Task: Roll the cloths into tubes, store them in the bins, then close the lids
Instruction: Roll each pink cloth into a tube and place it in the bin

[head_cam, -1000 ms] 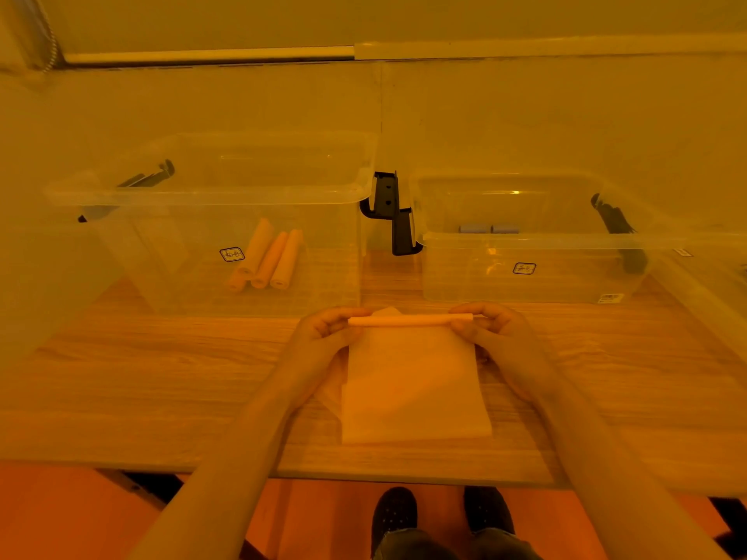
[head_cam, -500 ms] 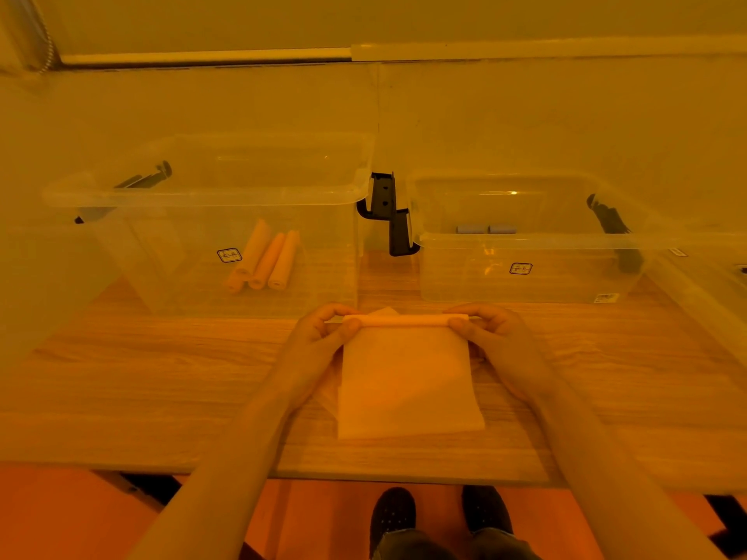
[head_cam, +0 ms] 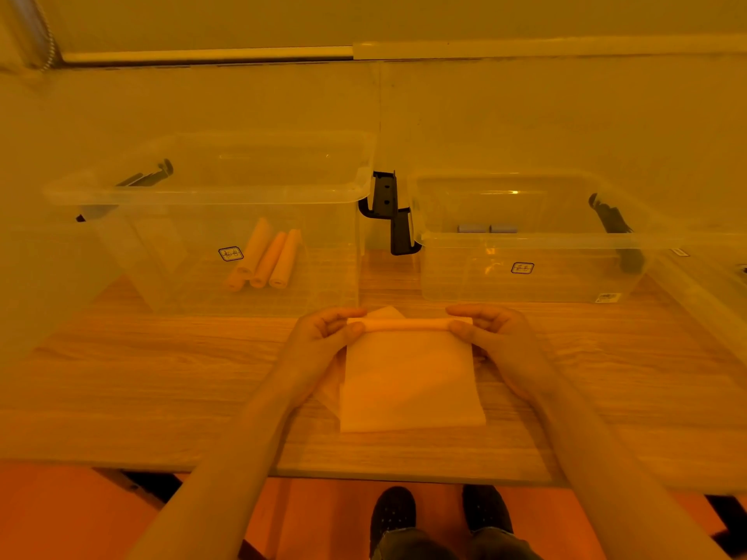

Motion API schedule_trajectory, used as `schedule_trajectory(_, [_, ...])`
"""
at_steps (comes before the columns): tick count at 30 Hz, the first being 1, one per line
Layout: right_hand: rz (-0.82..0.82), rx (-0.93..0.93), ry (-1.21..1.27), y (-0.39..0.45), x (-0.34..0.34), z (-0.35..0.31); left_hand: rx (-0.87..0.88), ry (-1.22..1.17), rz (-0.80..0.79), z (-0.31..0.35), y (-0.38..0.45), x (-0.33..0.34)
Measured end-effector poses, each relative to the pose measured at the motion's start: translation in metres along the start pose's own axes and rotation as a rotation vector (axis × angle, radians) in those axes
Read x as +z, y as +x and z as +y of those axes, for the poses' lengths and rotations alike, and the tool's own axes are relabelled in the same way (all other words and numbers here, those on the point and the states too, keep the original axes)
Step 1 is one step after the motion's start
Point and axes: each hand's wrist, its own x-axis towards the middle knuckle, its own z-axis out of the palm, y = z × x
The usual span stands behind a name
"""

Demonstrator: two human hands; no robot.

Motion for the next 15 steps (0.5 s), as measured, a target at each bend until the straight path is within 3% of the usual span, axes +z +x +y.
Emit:
schedule_trajectory(8, [0.002,-0.050,-0.021,0.0011,-0.0002,0.0029,0.027,0.100,0.001,0.0025,-0.0022,-0.0017])
schedule_trajectory(15, [-0.008,-0.045,0.006,0.0020,-0.0010,0.0035,0.048,-0.011,0.003,0.0026,-0.0028,0.0031])
